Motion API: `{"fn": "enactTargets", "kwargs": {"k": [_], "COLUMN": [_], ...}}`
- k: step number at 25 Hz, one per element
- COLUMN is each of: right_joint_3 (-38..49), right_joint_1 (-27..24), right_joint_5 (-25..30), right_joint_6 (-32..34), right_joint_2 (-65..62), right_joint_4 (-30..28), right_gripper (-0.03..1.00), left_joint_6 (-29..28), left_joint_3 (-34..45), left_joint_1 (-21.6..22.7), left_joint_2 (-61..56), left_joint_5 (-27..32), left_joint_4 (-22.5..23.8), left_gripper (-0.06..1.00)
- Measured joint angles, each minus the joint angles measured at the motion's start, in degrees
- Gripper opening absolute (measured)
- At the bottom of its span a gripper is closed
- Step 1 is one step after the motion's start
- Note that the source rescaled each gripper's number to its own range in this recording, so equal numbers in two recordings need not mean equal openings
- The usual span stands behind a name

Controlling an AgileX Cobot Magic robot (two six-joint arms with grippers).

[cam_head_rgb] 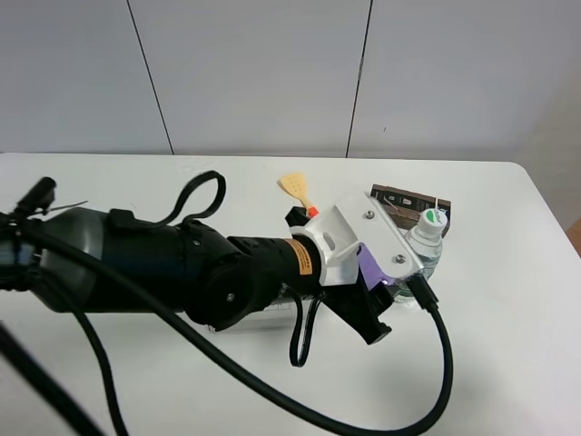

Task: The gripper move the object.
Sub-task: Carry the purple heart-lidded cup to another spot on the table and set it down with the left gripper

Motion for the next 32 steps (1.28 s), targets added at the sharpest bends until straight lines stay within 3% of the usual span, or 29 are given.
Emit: {"fn": "enactTargets", "kwargs": {"k": [5,13,32], "right_joint_3": [0.00,0.00,0.00], "right_joint_1": [0.00,0.00,0.00], "right_joint_5": [0.00,0.00,0.00], "right_joint_6": [0.00,0.00,0.00], "right_joint_2": [0.00,0.00,0.00], "right_joint_4": [0.00,0.00,0.00], "right_gripper": [1.00,1.00,1.00], "left_joint_6": [-0.88,-2.38,-4.62], "left_joint_3": [0.35,0.35,-8.39], "left_joint_1": [-0.05,-0.05,1.43], "left_joint_2": [4.49,5.51,9.86], "left_joint_5": [-5.75,-6.08,8.74], "left_joint_4": [-0.12,-0.12,-0.19], "left_gripper": [0.03,0.03,0.03]}}
